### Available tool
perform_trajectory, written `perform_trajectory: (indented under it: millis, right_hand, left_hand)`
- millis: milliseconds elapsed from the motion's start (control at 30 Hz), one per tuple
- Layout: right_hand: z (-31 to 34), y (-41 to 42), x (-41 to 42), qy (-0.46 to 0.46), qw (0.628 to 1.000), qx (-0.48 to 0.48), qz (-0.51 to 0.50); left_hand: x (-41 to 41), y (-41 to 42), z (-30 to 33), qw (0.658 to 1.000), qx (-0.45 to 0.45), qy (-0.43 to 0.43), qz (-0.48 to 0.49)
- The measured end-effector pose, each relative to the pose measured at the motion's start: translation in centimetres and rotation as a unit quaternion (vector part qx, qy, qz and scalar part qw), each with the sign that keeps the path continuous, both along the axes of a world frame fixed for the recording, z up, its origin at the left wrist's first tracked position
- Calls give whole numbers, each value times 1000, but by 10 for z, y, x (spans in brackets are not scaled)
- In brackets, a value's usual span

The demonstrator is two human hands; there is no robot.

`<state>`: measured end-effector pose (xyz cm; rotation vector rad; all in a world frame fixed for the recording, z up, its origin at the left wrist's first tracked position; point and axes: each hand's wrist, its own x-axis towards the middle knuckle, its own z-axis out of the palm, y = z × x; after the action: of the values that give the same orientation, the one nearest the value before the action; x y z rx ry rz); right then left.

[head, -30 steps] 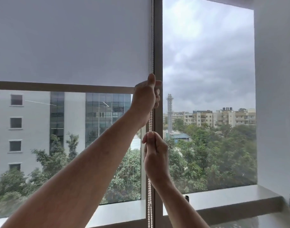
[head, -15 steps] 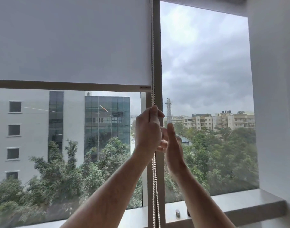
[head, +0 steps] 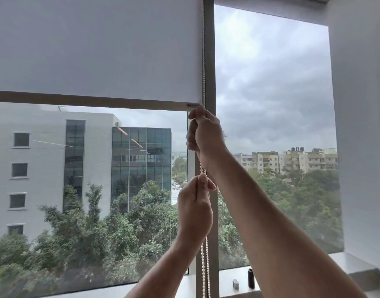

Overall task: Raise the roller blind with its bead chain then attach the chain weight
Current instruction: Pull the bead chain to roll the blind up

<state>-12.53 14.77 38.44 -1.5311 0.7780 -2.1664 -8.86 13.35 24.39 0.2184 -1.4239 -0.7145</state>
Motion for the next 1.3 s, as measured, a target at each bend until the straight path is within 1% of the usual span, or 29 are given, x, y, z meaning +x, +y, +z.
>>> perform_trajectory:
  millis: [67,100,200,300,400,467,567,700,800,867,933,1000,1067,1200,1300]
  right_hand:
    - [-7,-1,3,0,999,-32,-14]
    - [-11,-1,3,8,999,-46,-27]
    - [-23,2,1,25,996,-66,-55]
    - [-33,2,-1,43,992,-80,-82]
    - [-41,4,-3,56,989,-86,-105]
    - [-47,5,-3,63,987,-83,-123]
    - [-57,4,-2,65,985,-78,-142]
    - [-77,3,3,87,977,-89,-170]
    - [-90,0,5,78,982,-74,-156]
    - [-99,-1,7,72,985,-71,-143]
    - [-110,0,9,69,988,-67,-123]
    - [-123,0,10,71,990,-58,-111]
    - [-136,1,9,69,992,-49,-97]
    - [-154,2,-1,77,992,-47,-90]
    - [-155,1,-11,72,996,-36,-39]
  left_hand:
    - [4,-3,-3,1000,-8,-4,-9]
    - [6,-4,-4,1000,-6,-6,-30]
    - [12,-10,-9,991,11,-15,-130]
    - [19,-22,-7,994,13,-48,-102]
    - [24,-34,11,992,75,-43,-92]
    - [27,-37,31,990,86,-50,-99]
    - [28,-31,66,989,76,-43,-116]
    - [29,-16,114,994,49,-24,-92]
    - [26,-3,143,996,43,-40,-65]
    - [22,5,159,995,51,-51,-73]
    - [18,11,172,991,72,-61,-93]
    - [13,17,180,987,99,-51,-112]
    - [7,18,181,988,119,-38,-95]
    - [-2,16,161,996,79,-22,-40]
    - [-2,15,154,999,42,0,-20]
